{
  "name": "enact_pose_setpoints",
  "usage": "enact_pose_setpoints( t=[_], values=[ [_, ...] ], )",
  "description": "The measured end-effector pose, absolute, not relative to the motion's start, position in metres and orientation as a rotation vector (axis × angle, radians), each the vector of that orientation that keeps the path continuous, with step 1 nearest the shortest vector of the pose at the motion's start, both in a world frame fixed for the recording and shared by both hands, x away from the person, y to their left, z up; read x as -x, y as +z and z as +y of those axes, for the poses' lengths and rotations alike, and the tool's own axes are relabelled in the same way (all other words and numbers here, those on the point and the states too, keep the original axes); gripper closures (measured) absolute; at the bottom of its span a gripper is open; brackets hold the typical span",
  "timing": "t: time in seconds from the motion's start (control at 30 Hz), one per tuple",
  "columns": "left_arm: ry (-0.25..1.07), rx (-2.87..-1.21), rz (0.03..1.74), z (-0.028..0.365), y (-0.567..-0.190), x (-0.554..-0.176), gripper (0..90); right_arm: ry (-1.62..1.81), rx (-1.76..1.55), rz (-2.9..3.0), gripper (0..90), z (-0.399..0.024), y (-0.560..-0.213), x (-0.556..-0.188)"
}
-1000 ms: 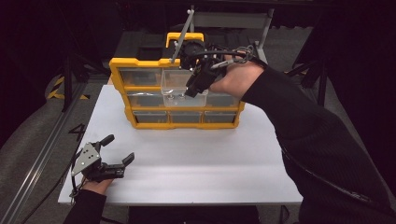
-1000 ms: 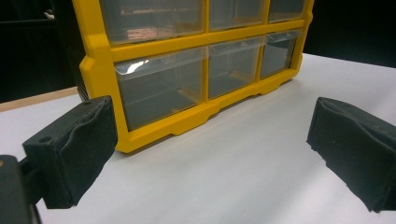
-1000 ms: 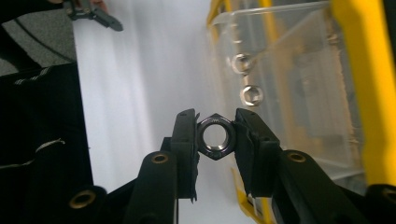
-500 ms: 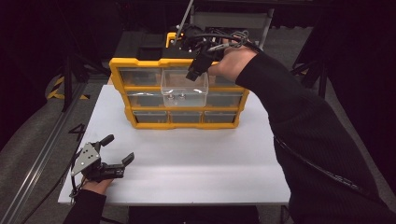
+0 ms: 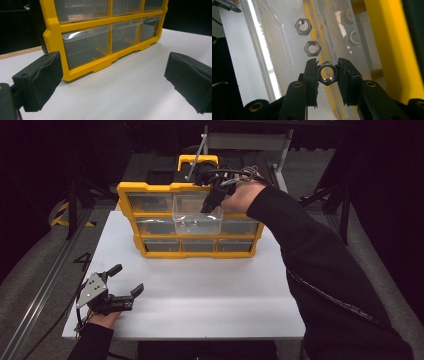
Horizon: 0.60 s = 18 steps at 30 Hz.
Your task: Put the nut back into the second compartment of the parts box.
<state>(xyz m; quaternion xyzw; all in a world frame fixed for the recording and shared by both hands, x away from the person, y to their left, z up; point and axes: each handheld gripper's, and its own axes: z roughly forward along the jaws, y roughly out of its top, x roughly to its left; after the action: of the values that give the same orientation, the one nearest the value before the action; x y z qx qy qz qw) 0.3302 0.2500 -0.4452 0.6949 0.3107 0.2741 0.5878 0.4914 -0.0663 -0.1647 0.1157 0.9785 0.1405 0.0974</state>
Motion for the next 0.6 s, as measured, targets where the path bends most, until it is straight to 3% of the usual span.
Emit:
enact_pose_setpoints(
  t=[0.6],
  values=[
    [0.637, -1.619, 0.725, 0.250, -0.445, -0.330, 2.4, 0.410, -0.337, 2.944, 69.9, -0.066, -0.180, -0.498]
  ],
)
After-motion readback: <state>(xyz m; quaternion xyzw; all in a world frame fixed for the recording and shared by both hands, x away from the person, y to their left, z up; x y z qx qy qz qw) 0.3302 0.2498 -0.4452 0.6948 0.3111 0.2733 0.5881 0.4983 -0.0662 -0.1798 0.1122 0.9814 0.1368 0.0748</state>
